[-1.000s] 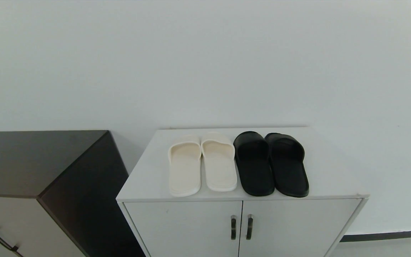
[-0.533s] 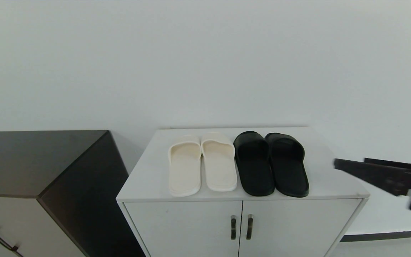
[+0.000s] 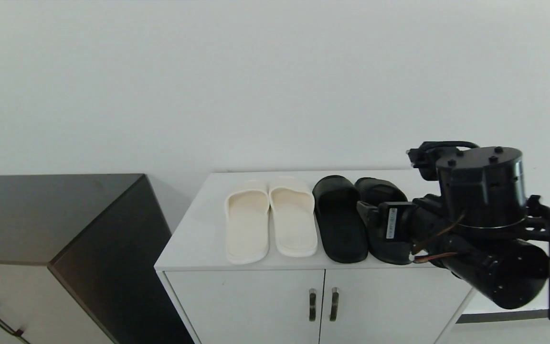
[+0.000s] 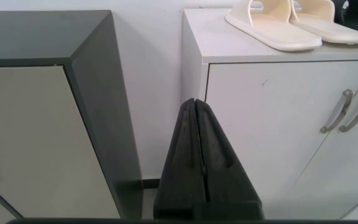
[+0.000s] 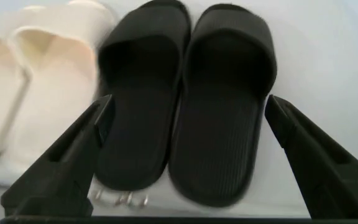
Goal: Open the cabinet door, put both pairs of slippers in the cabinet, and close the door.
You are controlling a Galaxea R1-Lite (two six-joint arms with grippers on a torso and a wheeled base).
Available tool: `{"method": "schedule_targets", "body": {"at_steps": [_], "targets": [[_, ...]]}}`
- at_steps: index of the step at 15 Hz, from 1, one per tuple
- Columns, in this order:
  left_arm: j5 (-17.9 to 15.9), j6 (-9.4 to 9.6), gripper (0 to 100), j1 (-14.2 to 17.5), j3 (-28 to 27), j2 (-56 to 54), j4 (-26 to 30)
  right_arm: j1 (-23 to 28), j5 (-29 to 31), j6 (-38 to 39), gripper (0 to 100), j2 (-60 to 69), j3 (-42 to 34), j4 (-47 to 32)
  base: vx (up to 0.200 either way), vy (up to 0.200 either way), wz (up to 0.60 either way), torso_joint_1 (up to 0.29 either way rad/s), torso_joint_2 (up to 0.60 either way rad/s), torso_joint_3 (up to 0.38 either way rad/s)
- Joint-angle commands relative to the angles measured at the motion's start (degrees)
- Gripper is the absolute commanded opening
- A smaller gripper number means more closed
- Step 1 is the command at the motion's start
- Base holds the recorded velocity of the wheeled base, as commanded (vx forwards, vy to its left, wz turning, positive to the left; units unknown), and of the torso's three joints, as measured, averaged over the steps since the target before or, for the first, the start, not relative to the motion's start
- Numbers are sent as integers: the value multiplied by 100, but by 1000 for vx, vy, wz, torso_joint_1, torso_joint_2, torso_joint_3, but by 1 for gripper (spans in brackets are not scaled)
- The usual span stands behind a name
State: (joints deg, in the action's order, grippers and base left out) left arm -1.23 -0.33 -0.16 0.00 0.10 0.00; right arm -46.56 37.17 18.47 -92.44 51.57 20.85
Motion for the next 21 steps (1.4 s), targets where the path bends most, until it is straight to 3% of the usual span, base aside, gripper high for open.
{"method": "schedule_targets", "body": {"at_steps": [1, 8, 21], "targets": [[0, -2, 0, -2, 0, -1, 0, 15, 115, -151, 100, -644, 29, 288, 0, 0, 0, 0, 0, 0], [0, -11, 0, -2, 0, -1, 0, 349, 115, -256, 100, -1426, 539, 860, 0, 0, 0, 0, 0, 0], [0, -11, 0, -2, 0, -1, 0, 903, -122, -300, 100, -2437, 1672, 948, 0, 0, 0, 0, 0, 0]]}}
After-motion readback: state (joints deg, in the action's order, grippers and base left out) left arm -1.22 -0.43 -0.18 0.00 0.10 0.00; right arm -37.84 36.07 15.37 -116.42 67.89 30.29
